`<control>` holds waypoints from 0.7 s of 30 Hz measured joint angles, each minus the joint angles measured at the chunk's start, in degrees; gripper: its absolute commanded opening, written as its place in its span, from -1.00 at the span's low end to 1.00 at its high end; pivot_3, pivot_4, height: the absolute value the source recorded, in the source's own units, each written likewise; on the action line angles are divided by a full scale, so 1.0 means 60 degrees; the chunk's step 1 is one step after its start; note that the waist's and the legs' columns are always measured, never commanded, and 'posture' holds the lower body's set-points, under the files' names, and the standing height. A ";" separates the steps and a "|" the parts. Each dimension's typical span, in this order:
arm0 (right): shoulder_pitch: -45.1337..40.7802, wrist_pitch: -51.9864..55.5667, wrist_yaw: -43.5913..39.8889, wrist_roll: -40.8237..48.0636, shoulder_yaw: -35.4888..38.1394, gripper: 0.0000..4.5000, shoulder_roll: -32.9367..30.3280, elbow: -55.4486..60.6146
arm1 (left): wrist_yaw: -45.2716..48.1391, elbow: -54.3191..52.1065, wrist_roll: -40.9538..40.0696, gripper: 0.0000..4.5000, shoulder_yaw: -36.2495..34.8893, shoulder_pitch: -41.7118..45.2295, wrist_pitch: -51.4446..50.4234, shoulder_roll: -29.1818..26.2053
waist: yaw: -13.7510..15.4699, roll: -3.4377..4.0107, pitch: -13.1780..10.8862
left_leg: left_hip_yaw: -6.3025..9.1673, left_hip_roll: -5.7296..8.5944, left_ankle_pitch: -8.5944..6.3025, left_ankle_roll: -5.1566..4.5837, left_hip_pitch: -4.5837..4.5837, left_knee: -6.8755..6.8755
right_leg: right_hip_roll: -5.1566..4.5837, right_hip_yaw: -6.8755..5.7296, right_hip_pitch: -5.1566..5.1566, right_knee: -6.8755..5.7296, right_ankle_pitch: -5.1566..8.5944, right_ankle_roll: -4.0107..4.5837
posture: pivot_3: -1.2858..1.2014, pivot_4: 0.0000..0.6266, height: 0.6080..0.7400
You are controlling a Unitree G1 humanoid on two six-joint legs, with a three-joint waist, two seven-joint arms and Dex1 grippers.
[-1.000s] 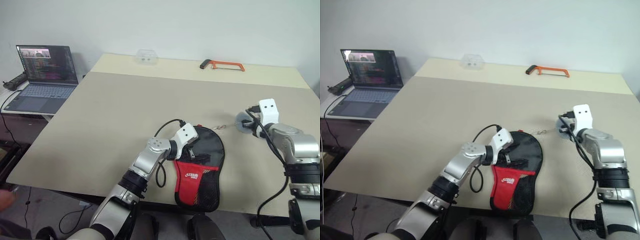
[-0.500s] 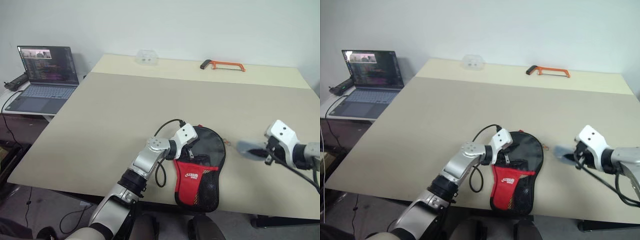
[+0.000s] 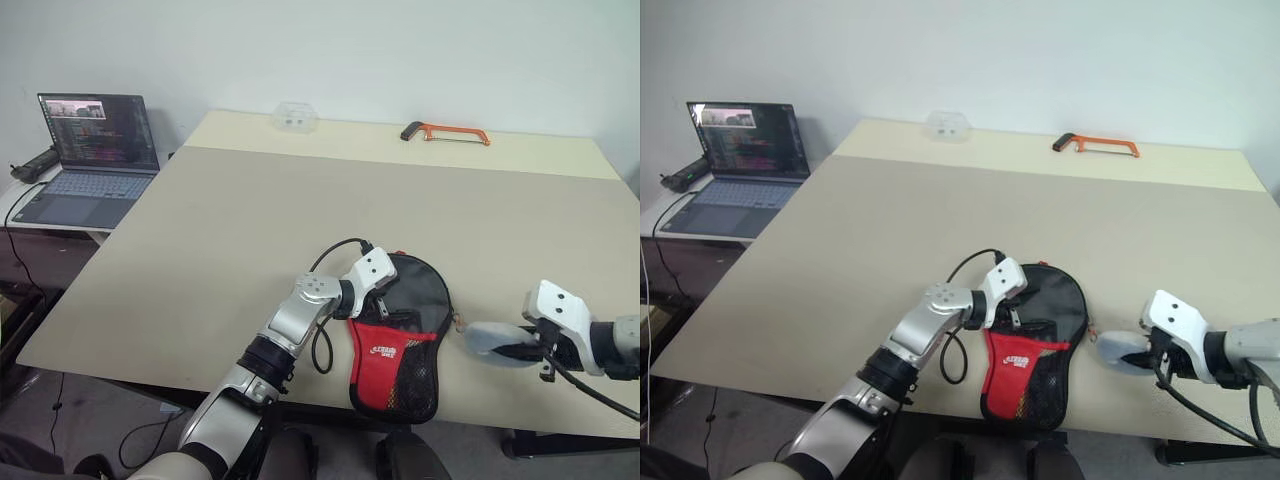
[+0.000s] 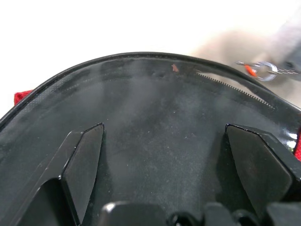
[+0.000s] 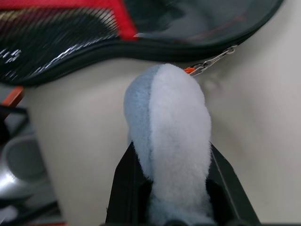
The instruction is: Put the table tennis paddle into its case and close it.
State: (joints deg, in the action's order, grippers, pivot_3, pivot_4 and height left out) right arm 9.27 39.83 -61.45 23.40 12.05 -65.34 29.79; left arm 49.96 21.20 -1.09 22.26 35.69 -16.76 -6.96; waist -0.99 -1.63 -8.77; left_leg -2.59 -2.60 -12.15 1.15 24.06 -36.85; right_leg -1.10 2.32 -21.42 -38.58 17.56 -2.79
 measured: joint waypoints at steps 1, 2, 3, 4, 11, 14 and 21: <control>0.0187 -0.0130 -0.0173 0.0009 0.0030 -0.83 -0.0094 0.0103 | -0.0061 0.0030 0.0037 1.00 0.0001 0.0004 0.0000 0.0021 | 0.0001 -0.0001 -0.0001 | 0.0001 0.0000 0.0000 0.0000 -0.0004 0.0002 | 0.0000 0.0000 0.0005 0.0002 0.0001 -0.0001 | 0.03 -0.52 1.00; 0.0299 -0.0206 -0.0313 0.0024 0.0037 -0.83 -0.0148 0.0183 | -0.0103 0.0066 0.0065 1.00 0.0000 0.0008 -0.0001 0.0044 | 0.0002 -0.0002 -0.0001 | 0.0002 0.0000 -0.0001 -0.0001 -0.0007 0.0002 | 0.0000 0.0000 0.0009 0.0003 0.0001 -0.0001 | 0.03 -0.52 1.00; 0.0453 -0.0307 -0.0478 0.0077 0.0076 -0.83 -0.0173 0.0276 | -0.0146 0.0136 0.0092 1.00 -0.0001 0.0028 -0.0002 0.0094 | 0.0005 -0.0004 -0.0002 | 0.0004 0.0000 -0.0001 -0.0001 -0.0009 0.0001 | -0.0001 -0.0002 0.0012 0.0005 0.0002 -0.0002 | 0.03 -0.52 1.00; 0.0602 -0.0333 -0.0642 0.0130 0.0097 -0.83 -0.0180 0.0354 | -0.0187 0.0173 0.0111 1.00 -0.0001 0.0058 -0.0005 0.0126 | 0.0020 -0.0013 -0.0006 | 0.0010 0.0000 -0.0001 -0.0001 -0.0011 0.0000 | -0.0003 -0.0002 0.0018 0.0007 0.0002 -0.0003 | 0.03 -0.52 1.00; 0.1500 -0.0498 -0.1225 0.0340 0.0393 -0.83 -0.0381 0.0993 | -0.0324 0.0356 0.0172 1.00 0.0004 0.0144 -0.0007 0.0228 | 0.0124 -0.0023 -0.0011 | 0.0012 -0.0001 -0.0001 -0.0001 -0.0017 0.0000 | -0.0004 -0.0006 0.0023 0.0009 0.0003 -0.0002 | 0.03 -0.52 1.00; 0.1878 -0.0502 -0.1347 0.0351 0.0385 -0.83 -0.0490 0.1430 | -0.0327 0.0383 0.0179 1.00 0.0007 0.0168 -0.0006 0.0243 | 0.0143 -0.0025 -0.0013 | 0.0015 -0.0001 -0.0001 0.0000 -0.0017 -0.0001 | -0.0003 -0.0006 0.0026 0.0010 0.0005 0.0000 | 0.03 -0.52 1.00; 0.2690 -0.0798 -0.1865 0.0406 -0.0171 -0.84 -0.0697 0.2355 | -0.0339 0.0613 0.0194 1.00 0.0005 0.0354 -0.0006 0.0253 | 0.0144 -0.0034 -0.0016 | 0.0032 -0.0001 -0.0001 0.0000 -0.0020 0.0000 | -0.0002 -0.0014 0.0038 0.0022 0.0010 0.0006 | 0.03 -0.52 1.00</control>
State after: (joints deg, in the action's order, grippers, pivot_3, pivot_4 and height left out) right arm 25.41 35.04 -72.65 25.84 11.03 -69.52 43.92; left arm 47.93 24.88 0.07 22.29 37.82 -16.80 -5.45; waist -0.13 -1.83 -8.86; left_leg -2.40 -2.60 -12.16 1.15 23.94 -36.85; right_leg -1.12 2.24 -21.19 -38.45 17.62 -2.75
